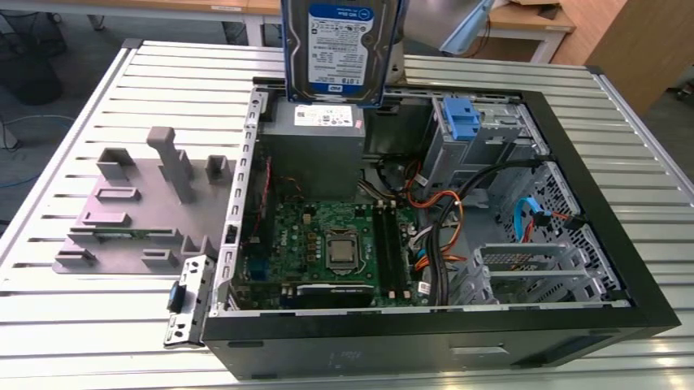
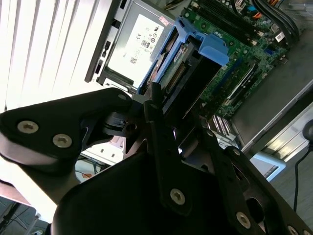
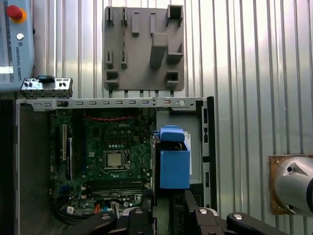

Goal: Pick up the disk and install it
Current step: 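Pick up the disk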

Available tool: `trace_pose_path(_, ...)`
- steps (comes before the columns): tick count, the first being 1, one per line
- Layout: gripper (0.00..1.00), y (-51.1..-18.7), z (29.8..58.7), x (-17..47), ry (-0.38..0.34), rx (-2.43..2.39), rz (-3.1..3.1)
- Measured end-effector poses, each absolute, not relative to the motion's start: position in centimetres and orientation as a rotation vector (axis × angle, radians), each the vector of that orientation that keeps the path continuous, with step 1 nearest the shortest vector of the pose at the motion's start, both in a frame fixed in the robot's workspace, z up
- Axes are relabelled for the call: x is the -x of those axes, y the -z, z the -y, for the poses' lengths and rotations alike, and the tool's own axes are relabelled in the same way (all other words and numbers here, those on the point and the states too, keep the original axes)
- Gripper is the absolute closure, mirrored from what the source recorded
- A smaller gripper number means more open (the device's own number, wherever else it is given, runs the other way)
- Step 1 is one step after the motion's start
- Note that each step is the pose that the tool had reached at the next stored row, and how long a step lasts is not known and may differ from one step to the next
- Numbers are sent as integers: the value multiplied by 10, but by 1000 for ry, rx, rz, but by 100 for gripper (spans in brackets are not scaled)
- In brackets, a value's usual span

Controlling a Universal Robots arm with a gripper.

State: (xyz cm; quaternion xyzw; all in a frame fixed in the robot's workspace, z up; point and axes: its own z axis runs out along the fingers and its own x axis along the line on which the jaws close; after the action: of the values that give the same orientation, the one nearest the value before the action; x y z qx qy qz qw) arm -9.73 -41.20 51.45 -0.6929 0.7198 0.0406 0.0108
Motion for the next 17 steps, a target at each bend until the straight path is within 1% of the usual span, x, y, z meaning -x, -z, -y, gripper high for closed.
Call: trace_pose_path(17,65,-514,427,97,-127,2162,-2246)
